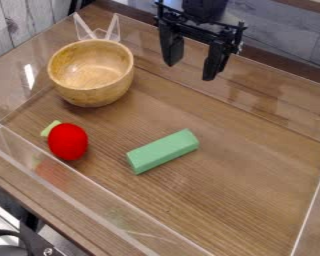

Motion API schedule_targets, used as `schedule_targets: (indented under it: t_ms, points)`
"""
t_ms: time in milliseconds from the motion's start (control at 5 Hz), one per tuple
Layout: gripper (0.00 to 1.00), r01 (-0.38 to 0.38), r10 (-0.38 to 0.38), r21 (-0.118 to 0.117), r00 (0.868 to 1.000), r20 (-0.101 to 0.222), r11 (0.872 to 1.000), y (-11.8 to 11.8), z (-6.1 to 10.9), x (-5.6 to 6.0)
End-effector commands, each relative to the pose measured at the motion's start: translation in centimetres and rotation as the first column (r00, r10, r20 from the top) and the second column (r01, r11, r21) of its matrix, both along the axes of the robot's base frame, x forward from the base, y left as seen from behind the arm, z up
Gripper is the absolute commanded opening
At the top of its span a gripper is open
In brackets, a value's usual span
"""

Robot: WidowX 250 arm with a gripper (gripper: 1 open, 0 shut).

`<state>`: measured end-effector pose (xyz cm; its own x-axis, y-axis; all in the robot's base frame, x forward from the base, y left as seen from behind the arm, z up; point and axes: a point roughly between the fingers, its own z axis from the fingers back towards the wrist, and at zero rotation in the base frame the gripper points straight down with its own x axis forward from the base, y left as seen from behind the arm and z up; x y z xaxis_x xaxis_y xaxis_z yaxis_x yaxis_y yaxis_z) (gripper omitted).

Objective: Move the red fruit to the right

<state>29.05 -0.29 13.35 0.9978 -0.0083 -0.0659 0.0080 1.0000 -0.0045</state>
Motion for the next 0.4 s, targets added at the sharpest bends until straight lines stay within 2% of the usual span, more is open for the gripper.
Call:
schedule_targets:
  t_ms: [0,200]
  points:
    - [1.00,0.000,0.000,0.001,1.000,-0.030,1.000,-1.1,-1.3,-1.0]
    - [1.00,-0.017,0.017,0.003,0.999,-0.034,1.000,1.2,-1.9,-3.6]
